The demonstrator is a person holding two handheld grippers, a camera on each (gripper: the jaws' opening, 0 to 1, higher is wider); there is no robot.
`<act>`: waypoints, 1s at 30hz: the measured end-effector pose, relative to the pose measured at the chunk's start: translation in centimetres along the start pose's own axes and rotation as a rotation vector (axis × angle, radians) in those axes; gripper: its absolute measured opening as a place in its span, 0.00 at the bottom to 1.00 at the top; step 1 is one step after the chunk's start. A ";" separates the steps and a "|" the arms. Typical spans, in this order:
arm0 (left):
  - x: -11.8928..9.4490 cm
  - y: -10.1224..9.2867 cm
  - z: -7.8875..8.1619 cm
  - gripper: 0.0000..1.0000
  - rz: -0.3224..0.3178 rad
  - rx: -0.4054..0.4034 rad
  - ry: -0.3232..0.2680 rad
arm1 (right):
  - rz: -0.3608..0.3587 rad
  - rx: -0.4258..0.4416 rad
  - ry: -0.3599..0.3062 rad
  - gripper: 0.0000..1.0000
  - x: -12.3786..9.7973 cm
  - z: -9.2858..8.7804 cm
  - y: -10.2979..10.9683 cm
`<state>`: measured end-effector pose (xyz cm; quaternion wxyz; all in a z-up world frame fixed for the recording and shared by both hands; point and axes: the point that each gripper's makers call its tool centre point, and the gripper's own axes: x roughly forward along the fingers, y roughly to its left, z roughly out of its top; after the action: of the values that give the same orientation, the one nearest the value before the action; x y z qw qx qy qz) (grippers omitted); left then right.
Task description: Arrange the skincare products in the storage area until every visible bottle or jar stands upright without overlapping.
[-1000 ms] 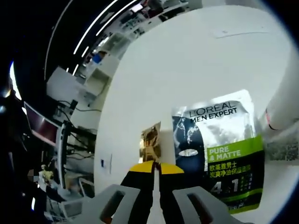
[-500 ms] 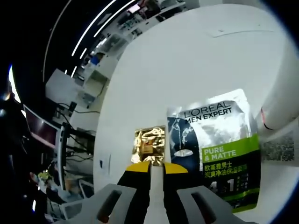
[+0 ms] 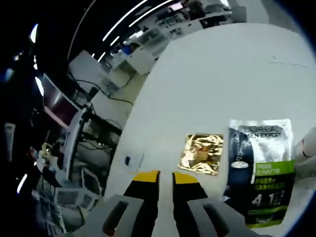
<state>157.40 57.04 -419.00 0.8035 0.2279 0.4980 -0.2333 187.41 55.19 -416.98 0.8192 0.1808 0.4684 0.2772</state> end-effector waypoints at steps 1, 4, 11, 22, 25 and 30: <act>0.0 0.0 0.0 0.00 0.000 -0.001 0.000 | 0.014 -0.007 0.004 0.08 0.3 0.0 0.8; 0.0 0.0 0.0 0.00 0.001 -0.004 0.000 | 0.052 -0.049 0.024 0.10 1.2 0.1 3.1; 0.0 0.2 0.0 0.00 0.006 -0.012 -0.004 | 0.081 -0.295 0.094 0.15 2.9 0.7 6.2; -0.1 0.4 0.1 0.00 0.011 -0.018 -0.012 | 0.020 -0.713 0.283 0.34 5.4 1.3 5.6; 0.0 0.4 0.1 0.00 0.011 -0.019 -0.013 | 0.016 -0.748 0.302 0.37 5.5 1.2 5.8; 0.0 0.4 0.1 0.00 0.011 -0.021 -0.013 | 0.006 -0.817 0.346 0.41 6.0 0.8 5.7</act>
<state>157.70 57.29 -418.87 0.8105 0.2209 0.4936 -0.2251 188.96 63.40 -417.43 0.7323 -0.2055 0.4500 0.4680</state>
